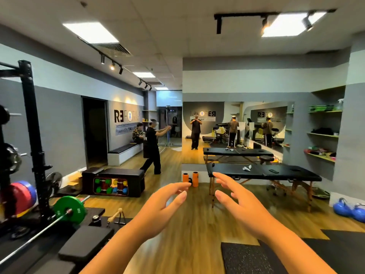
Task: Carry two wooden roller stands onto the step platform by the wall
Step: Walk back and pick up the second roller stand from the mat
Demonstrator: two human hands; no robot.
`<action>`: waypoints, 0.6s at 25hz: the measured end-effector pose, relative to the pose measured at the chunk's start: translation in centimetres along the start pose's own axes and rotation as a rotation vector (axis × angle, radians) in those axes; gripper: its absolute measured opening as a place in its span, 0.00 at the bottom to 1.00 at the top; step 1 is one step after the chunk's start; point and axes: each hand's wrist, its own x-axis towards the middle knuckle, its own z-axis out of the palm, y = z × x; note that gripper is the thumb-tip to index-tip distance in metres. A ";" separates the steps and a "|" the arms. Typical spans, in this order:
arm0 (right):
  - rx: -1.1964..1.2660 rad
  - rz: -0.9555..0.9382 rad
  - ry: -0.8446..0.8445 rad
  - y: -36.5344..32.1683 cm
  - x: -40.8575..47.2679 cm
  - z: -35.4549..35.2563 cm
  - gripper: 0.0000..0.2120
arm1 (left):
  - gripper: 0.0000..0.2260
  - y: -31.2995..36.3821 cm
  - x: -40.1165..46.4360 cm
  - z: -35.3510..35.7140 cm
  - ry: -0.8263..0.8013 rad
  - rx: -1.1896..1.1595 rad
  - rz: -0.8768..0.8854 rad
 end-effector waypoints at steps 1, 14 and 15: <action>0.007 0.001 -0.004 1.3 2.1 0.2 0.28 | 0.17 -1.2 2.2 0.2 0.010 0.001 -0.005; -0.005 0.003 0.001 23.7 36.9 8.0 0.27 | 0.19 -25.5 35.7 2.8 -0.011 0.020 0.007; -0.004 0.009 -0.003 25.4 39.4 8.6 0.27 | 0.19 -27.2 38.0 3.1 -0.015 0.019 0.002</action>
